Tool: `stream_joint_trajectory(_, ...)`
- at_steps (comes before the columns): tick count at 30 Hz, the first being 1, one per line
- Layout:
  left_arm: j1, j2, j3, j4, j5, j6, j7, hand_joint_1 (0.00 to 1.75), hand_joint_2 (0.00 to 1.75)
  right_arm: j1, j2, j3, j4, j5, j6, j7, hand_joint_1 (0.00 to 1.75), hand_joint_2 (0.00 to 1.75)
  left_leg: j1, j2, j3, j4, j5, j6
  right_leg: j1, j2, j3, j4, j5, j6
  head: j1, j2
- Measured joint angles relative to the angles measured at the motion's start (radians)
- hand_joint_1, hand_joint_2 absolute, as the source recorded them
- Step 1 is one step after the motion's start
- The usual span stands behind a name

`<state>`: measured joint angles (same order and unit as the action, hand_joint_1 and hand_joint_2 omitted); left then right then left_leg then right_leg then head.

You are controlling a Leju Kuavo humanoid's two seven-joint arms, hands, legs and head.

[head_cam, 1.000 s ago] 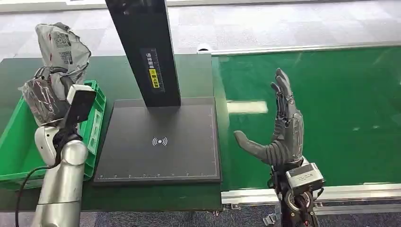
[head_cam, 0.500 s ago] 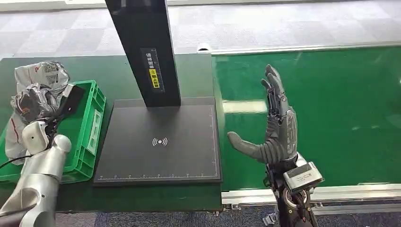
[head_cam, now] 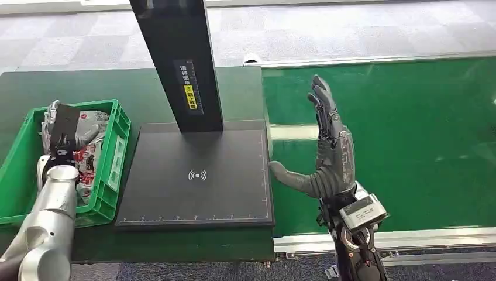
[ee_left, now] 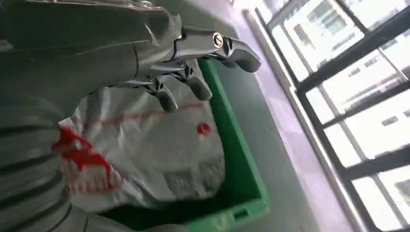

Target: Moved the parcel from conveyor to table for the left to box.

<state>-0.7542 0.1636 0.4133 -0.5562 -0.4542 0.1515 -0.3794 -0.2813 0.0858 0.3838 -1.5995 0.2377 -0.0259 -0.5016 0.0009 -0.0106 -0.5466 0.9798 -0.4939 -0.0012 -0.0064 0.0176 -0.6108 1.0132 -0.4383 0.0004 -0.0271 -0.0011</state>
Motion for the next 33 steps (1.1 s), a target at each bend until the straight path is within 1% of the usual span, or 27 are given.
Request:
stream_joint_trajectory(1,0.006,-0.007,0.027,-0.008,0.098,-0.051,-0.038,0.00,1.75,-0.003,0.000,0.006,0.006,0.000,-0.002,0.000,0.00,1.75,0.000,0.000,0.000,0.000,0.000,0.000,0.000,0.000,0.000,0.000,0.000,0.000,0.000,0.000)
stream_joint_trajectory(3,0.023,-0.024,0.061,-0.036,0.202,-0.075,-0.093,0.00,1.75,-0.006,0.000,0.012,0.016,0.000,-0.006,-0.001,0.00,1.75,0.000,0.000,0.000,0.000,0.000,0.000,0.000,0.000,0.000,0.000,0.000,0.000,0.000,0.000)
stream_joint_trajectory(5,0.060,-0.048,0.063,-0.102,0.302,-0.096,-0.125,0.00,1.75,-0.009,0.000,0.017,0.023,0.000,-0.015,0.002,0.00,1.75,0.000,0.000,0.000,0.000,0.000,0.000,0.000,0.000,0.000,0.000,0.000,0.000,0.000,0.000)
stream_joint_trajectory(7,0.121,-0.081,0.036,-0.214,0.389,-0.111,-0.130,0.00,1.75,-0.020,0.001,0.021,0.029,0.000,-0.020,0.020,0.00,1.75,0.000,0.000,0.000,0.000,0.000,0.000,0.000,0.000,0.000,0.000,0.000,0.000,0.000,0.000)
stream_joint_trajectory(9,0.200,-0.111,-0.019,-0.335,0.470,-0.144,-0.132,0.00,1.75,-0.033,0.001,0.022,0.034,0.000,-0.023,0.037,0.00,1.75,0.000,0.000,0.000,0.000,-0.001,0.000,0.000,0.000,0.000,0.000,0.000,0.000,0.000,0.000)
stream_joint_trajectory(11,0.297,-0.141,-0.114,-0.492,0.549,-0.157,-0.144,0.00,1.75,-0.037,0.001,0.022,0.044,0.000,-0.025,0.043,0.00,1.75,-0.001,0.000,-0.001,0.000,-0.001,0.000,-0.001,0.000,0.000,-0.001,-0.001,0.001,0.000,0.000)
stream_joint_trajectory(13,0.390,-0.167,-0.200,-0.601,0.577,-0.166,-0.149,0.00,1.75,-0.041,0.001,0.023,0.059,0.001,-0.027,0.044,0.00,1.75,-0.001,0.000,-0.001,0.000,-0.002,0.001,-0.001,0.000,0.000,-0.001,-0.001,0.001,0.000,0.000)
stream_joint_trajectory(15,0.471,-0.185,-0.285,-0.672,0.597,-0.189,-0.119,0.00,1.75,-0.047,0.001,0.022,0.082,0.014,-0.036,0.054,0.00,1.75,-0.001,0.000,-0.001,0.000,-0.002,0.001,-0.001,0.000,0.000,-0.002,-0.001,0.001,0.000,0.000)
stream_joint_trajectory(18,0.576,-0.217,-0.399,-0.682,0.666,-0.233,-0.119,0.00,1.75,-0.065,0.002,0.021,0.157,0.052,-0.078,0.077,0.00,1.75,-0.001,0.000,0.000,0.000,-0.002,0.001,-0.001,0.000,0.000,-0.002,-0.001,0.001,0.000,0.000)
stream_joint_trajectory(21,0.646,-0.250,-0.469,-0.639,0.670,-0.226,-0.193,0.00,1.75,-0.064,0.004,-0.008,0.245,0.037,-0.118,0.065,0.00,1.75,-0.001,0.000,0.000,0.000,-0.002,0.001,-0.001,0.000,0.000,-0.002,-0.001,0.001,0.000,0.000)
stream_joint_trajectory(23,0.677,-0.269,-0.496,-0.604,0.670,-0.211,-0.232,0.00,1.75,-0.056,0.005,-0.038,0.318,0.027,-0.156,0.025,0.00,1.75,-0.001,-0.001,0.000,0.000,-0.002,0.001,-0.001,0.000,0.000,-0.002,-0.001,0.001,-0.001,0.000)
stream_joint_trajectory(25,0.702,-0.287,-0.523,-0.582,0.669,-0.196,-0.271,0.00,1.75,-0.035,0.007,-0.077,0.400,0.026,-0.213,-0.044,0.00,1.75,-0.001,-0.001,-0.001,0.000,-0.002,0.001,-0.001,-0.001,0.000,-0.002,-0.001,0.001,0.000,0.000)
stream_joint_trajectory(27,0.720,-0.301,-0.557,-0.571,0.634,-0.143,-0.300,0.00,1.75,-0.010,0.007,-0.110,0.483,0.032,-0.268,-0.106,0.00,1.75,-0.001,-0.002,-0.001,0.000,-0.002,0.001,-0.001,-0.001,0.000,-0.002,-0.001,0.001,0.000,0.000)
stream_joint_trajectory(30,0.742,-0.308,-0.603,-0.579,0.525,-0.025,-0.316,0.00,1.75,0.026,0.008,-0.153,0.575,0.038,-0.318,-0.147,0.00,1.75,-0.001,-0.002,-0.001,0.000,-0.003,0.001,-0.001,-0.001,0.000,-0.002,-0.001,0.001,0.000,0.000)
stream_joint_trajectory(33,0.760,-0.309,-0.658,-0.605,0.487,0.010,-0.321,0.00,1.75,0.058,0.007,-0.193,0.671,0.050,-0.365,-0.181,0.00,1.75,-0.001,-0.002,-0.001,0.000,-0.003,0.002,-0.001,-0.001,0.000,-0.002,-0.002,0.002,0.000,0.000)
